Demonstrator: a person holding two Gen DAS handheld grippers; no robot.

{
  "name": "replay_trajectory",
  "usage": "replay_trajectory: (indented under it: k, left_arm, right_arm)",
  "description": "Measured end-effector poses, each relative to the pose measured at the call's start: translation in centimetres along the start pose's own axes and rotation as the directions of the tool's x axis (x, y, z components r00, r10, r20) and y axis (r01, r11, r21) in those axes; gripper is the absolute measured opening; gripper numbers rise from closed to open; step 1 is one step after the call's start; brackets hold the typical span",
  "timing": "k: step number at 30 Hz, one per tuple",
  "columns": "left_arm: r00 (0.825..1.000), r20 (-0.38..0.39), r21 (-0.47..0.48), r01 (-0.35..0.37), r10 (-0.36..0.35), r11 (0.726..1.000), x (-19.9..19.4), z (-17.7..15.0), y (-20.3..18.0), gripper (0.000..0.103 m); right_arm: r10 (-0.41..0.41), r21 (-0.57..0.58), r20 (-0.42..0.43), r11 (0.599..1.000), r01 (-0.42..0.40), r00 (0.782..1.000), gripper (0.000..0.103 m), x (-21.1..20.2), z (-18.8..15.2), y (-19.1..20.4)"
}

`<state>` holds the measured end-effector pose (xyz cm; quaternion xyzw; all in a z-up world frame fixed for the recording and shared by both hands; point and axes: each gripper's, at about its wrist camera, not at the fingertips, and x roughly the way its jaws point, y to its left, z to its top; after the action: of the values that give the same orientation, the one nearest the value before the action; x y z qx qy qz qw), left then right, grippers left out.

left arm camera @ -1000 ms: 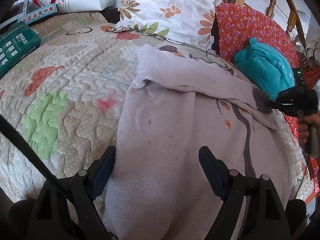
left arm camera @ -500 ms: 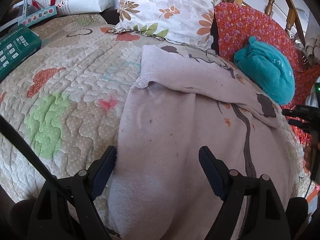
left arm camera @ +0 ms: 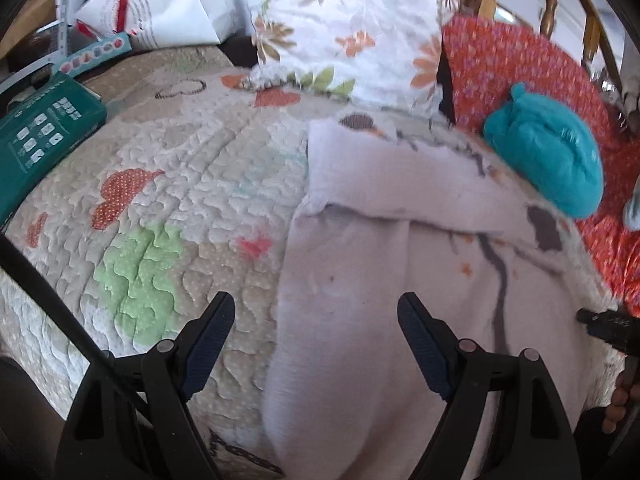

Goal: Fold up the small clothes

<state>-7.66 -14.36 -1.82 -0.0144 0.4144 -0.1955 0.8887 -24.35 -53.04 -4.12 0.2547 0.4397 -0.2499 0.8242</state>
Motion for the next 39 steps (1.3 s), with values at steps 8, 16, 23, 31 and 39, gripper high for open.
replay_trajectory:
  k: [8,16,23,31,39]
  left_arm:
    - [0.969,-0.188,-0.01,0.164,-0.163,0.986,2.7,-1.5,1.1,0.082]
    - [0.905,-0.246,-0.097,0.333,-0.346,0.938,1.4,-4.6,1.5,0.038]
    - [0.889,-0.241,-0.192,0.35,-0.39,0.917,0.5,-6.7,2.9,0.038]
    - [0.885,-0.264,-0.213,0.335,-0.384,0.918,-0.2,-8.9,3.1,0.038]
    - [0.913,-0.28,-0.189,0.251,-0.298,0.949,-1.5,-10.0,3.2,0.01]
  right_arm:
    - [0.165,0.043,-0.017,0.985,-0.165,0.986,0.061,-0.8,-3.5,-1.4]
    - [0.551,0.212,-0.122,0.827,-0.521,0.825,0.061,-0.6,-7.9,-2.5]
    - [0.631,0.248,-0.204,0.773,-0.584,0.748,0.061,-0.3,-10.7,-1.4]
    - [0.572,0.156,-0.301,0.819,-0.552,0.763,0.06,-1.0,-14.4,1.5]
    - [0.502,0.078,-0.359,0.856,-0.511,0.787,0.032,-1.1,-16.2,3.4]
